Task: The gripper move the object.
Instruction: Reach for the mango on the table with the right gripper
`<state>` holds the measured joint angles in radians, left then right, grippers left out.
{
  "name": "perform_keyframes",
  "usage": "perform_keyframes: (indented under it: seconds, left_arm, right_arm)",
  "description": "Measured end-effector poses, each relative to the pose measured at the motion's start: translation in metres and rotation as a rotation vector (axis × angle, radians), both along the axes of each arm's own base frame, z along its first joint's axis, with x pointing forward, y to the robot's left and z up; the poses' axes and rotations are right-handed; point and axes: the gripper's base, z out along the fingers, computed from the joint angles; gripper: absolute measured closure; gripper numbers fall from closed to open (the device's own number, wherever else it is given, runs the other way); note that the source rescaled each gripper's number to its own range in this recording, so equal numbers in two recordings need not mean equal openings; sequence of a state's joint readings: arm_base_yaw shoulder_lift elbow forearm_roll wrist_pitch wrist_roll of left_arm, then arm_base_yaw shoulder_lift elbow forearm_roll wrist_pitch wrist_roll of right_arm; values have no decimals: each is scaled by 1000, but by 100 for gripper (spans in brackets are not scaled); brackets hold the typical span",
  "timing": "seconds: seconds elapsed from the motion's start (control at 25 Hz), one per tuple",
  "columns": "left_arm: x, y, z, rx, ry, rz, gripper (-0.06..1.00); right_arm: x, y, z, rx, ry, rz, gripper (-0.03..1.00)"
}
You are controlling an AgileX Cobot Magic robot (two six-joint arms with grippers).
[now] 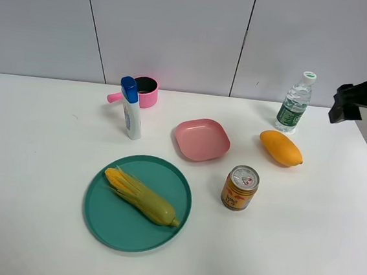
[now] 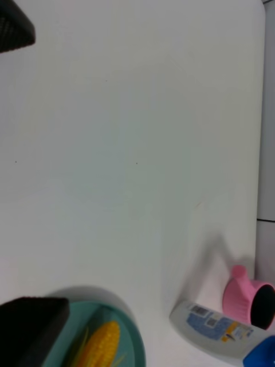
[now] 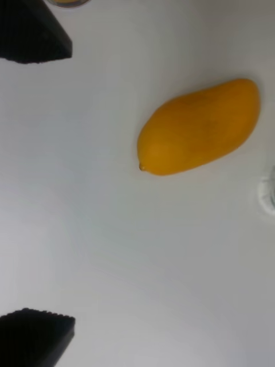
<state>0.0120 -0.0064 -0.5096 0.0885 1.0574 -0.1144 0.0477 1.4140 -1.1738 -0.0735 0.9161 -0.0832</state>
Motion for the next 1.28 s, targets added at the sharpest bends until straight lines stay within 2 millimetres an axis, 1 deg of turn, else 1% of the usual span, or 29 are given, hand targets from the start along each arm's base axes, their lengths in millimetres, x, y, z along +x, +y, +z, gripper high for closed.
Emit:
perform_keyframes:
  seconds: [0.12, 0.2, 0.4, 0.44, 0.48, 0.52, 0.56, 0.64, 0.68, 0.76, 0.92, 1.08, 1.28]
  left_arm:
    - [0, 0, 0, 0, 0, 0, -6]
    - [0, 0, 0, 0, 0, 0, -6]
    - [0, 0, 0, 0, 0, 0, -6]
    - [0, 0, 0, 0, 0, 0, -6]
    - [0, 0, 0, 0, 0, 0, -6]
    - [0, 0, 0, 0, 0, 0, -6]
    - [0, 0, 0, 0, 0, 0, -6]
    - [0, 0, 0, 0, 0, 0, -6]
    - [0, 0, 0, 0, 0, 0, -6]
    - [0, 0, 0, 0, 0, 0, -6]
    - [0, 0, 0, 0, 0, 0, -6]
    - [0, 0, 0, 0, 0, 0, -6]
    - [0, 0, 0, 0, 0, 0, -6]
  right_arm:
    - [11, 2, -15, 16, 46, 3, 36]
    - [16, 3, -19, 16, 32, 8, 36]
    - [24, 5, -14, 38, -62, 20, 36]
    - [24, 6, -15, 46, -62, 27, 34]
    - [24, 7, -15, 53, -54, 39, 31]
    - [24, 8, -17, 64, -43, 53, 24]
    - [25, 10, -19, 74, -33, 65, 15]
    - [26, 12, -24, 95, -6, 76, 4]
    - [26, 12, -24, 95, -6, 76, 4]
    - [29, 13, -30, 100, 16, 76, -1]
    - [37, 12, -43, 84, 37, 81, -3]
    - [52, 12, -61, 75, 28, 80, -3]
    - [68, 10, -90, 35, 49, 98, -3]
